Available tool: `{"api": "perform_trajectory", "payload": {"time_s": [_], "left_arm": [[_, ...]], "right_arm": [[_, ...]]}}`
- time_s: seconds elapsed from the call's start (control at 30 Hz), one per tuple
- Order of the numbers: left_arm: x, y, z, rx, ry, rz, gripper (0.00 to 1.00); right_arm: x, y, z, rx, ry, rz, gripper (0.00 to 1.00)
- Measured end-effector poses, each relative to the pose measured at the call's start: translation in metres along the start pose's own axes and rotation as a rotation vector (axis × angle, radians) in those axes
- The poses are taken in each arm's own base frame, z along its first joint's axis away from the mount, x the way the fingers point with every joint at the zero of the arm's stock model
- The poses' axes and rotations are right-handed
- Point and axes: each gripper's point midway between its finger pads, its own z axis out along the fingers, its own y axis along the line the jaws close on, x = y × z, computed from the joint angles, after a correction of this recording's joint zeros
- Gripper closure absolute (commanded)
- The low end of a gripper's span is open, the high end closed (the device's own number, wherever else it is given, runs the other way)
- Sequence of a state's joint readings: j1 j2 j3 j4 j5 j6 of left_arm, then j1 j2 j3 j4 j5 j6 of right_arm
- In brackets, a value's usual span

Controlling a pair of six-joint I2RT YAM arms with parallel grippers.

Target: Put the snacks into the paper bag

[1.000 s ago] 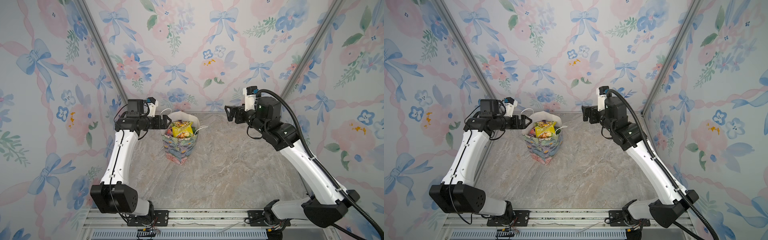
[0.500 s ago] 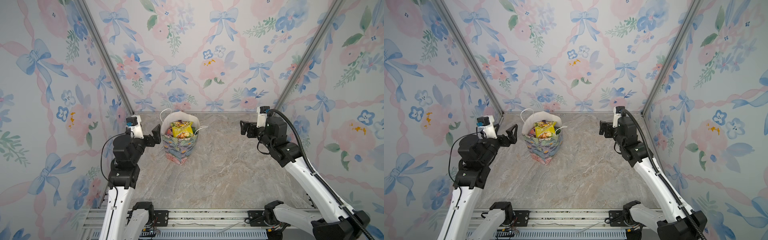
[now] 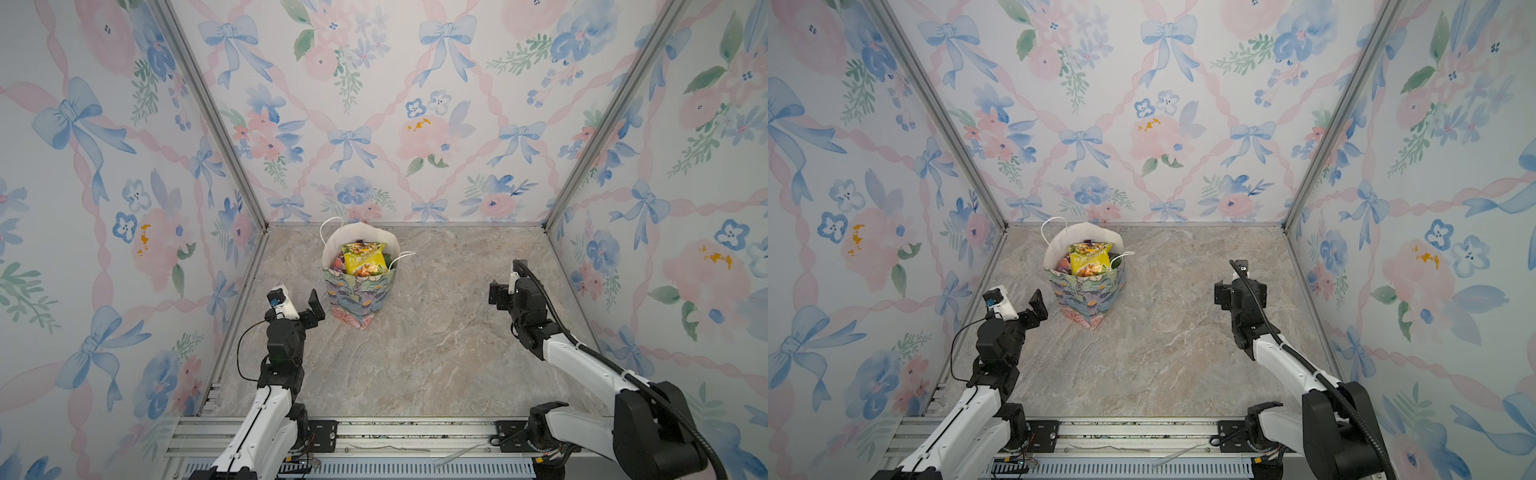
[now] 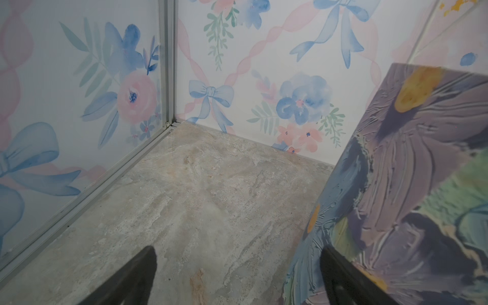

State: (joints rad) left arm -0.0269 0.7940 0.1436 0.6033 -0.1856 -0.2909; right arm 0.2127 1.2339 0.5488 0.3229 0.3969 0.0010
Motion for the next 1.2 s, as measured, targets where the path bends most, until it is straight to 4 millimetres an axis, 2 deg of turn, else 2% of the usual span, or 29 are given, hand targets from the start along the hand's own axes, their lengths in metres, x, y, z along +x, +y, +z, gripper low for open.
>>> {"api": "perform_trajectory", "payload": {"time_s": [0.13, 0.23, 0.3, 0.43, 0.6, 0.7, 0.83, 1.0, 1.2], "left_arm": [[0.024, 0.009, 0.004, -0.027, 0.027, 0.049, 0.02], [0.025, 0.007, 0.009, -0.018, 0.012, 0.086, 0.02], [0.027, 0.004, 0.013, -0.001, 0.008, 0.111, 0.02], [0.040, 0.000, 0.022, 0.026, 0.032, 0.162, 0.02], [0.050, -0.004, 0.030, 0.069, 0.046, 0.198, 0.02], [0.060, -0.006, 0.039, 0.089, 0.068, 0.213, 0.02], [0.075, -0.007, 0.052, 0.110, 0.107, 0.221, 0.02], [0.063, -0.011, 0.059, 0.117, 0.076, 0.219, 0.02], [0.060, -0.010, 0.065, 0.108, 0.076, 0.219, 0.02]], "right_arm": [[0.019, -0.005, 0.018, 0.032, 0.010, -0.005, 0.03], [0.046, -0.006, 0.025, 0.032, 0.027, -0.014, 0.03], [0.056, -0.005, 0.028, 0.021, 0.036, -0.022, 0.03], [0.051, -0.003, 0.036, 0.006, -0.025, 0.003, 0.03], [0.052, -0.003, 0.036, -0.019, -0.077, 0.025, 0.03], [0.059, 0.001, 0.036, -0.043, -0.075, 0.016, 0.03], [0.054, 0.001, 0.035, -0.043, -0.107, 0.025, 0.03], [0.053, -0.002, 0.035, -0.026, -0.111, 0.027, 0.03], [0.053, -0.002, 0.035, -0.022, -0.110, 0.027, 0.03]]}}
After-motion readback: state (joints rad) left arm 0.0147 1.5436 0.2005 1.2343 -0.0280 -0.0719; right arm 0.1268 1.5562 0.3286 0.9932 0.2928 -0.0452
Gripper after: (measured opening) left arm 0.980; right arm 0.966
